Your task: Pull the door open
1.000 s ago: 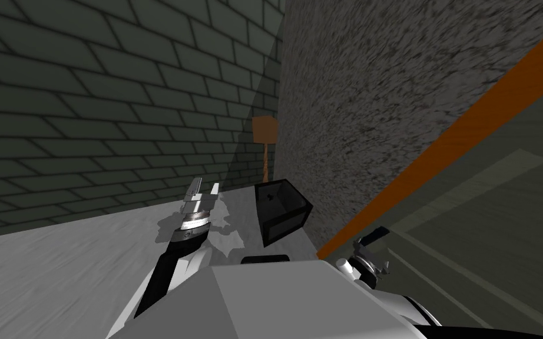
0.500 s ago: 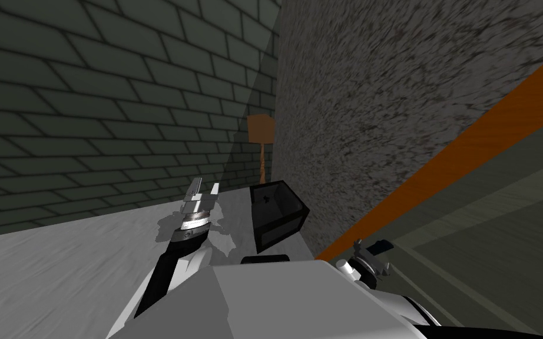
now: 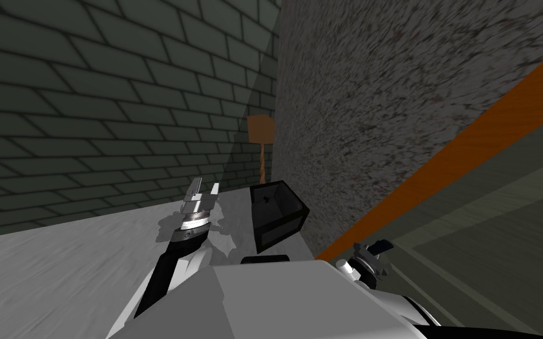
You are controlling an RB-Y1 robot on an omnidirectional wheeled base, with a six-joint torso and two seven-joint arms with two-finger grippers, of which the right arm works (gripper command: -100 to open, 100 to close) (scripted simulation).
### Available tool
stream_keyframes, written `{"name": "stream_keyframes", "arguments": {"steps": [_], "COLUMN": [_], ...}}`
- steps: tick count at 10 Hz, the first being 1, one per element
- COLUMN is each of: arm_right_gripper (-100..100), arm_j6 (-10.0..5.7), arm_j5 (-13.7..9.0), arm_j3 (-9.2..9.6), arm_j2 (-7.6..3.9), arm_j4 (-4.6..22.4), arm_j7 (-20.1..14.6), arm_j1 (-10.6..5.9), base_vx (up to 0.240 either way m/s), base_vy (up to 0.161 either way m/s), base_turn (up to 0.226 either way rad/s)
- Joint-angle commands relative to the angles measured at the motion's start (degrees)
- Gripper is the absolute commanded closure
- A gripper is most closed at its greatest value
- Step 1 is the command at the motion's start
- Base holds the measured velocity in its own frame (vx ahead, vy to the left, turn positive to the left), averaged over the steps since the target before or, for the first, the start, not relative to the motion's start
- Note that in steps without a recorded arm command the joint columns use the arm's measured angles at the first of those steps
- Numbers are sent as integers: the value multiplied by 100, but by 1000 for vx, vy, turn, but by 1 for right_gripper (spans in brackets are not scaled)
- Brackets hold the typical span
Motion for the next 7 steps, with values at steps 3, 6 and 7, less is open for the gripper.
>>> {"name": "stream_keyframes", "arguments": {"steps": [3,6,7], "arm_right_gripper": [100,100,100], "arm_j6": [2,4,4], "arm_j5": [7,17,17], "arm_j3": [8,18,18], "arm_j2": [-2,-5,-5], "arm_j4": [-4,-10,-10], "arm_j7": [-9,-20,-20], "arm_j1": [3,8,8], "base_vx": [-15,-77,-96], "base_vy": [25,131,116], "base_turn": [3,2,8]}}
